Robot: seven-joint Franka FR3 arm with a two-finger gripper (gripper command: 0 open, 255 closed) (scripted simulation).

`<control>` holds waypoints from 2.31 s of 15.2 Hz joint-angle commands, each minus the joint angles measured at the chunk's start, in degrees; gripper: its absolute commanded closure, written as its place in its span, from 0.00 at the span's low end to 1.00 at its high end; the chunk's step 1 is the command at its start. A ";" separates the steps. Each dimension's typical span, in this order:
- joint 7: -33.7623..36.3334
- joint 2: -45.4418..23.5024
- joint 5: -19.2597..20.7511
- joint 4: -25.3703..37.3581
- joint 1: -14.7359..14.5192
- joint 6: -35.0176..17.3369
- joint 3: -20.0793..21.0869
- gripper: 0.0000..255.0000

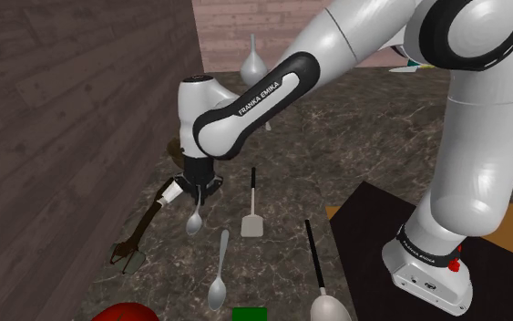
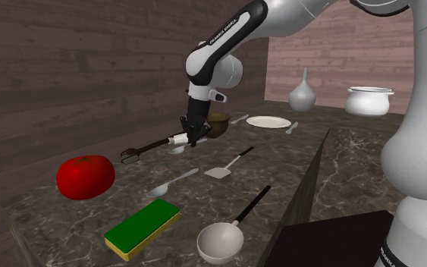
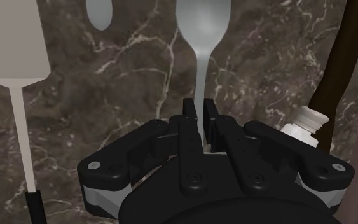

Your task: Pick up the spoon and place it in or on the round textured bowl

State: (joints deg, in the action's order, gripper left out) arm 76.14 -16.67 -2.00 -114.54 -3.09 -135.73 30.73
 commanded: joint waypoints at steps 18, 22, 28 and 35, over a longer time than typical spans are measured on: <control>-0.56 6.87 -3.43 7.11 1.37 13.22 1.23 1.00; -0.48 7.80 -3.81 9.20 1.52 16.11 1.30 1.00; -3.02 2.99 -1.69 16.87 2.93 20.00 -0.50 1.00; -7.06 -7.95 2.31 32.83 3.97 26.63 -3.43 1.00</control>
State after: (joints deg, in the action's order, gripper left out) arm 69.75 -23.60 0.04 -83.22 0.62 -109.77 27.61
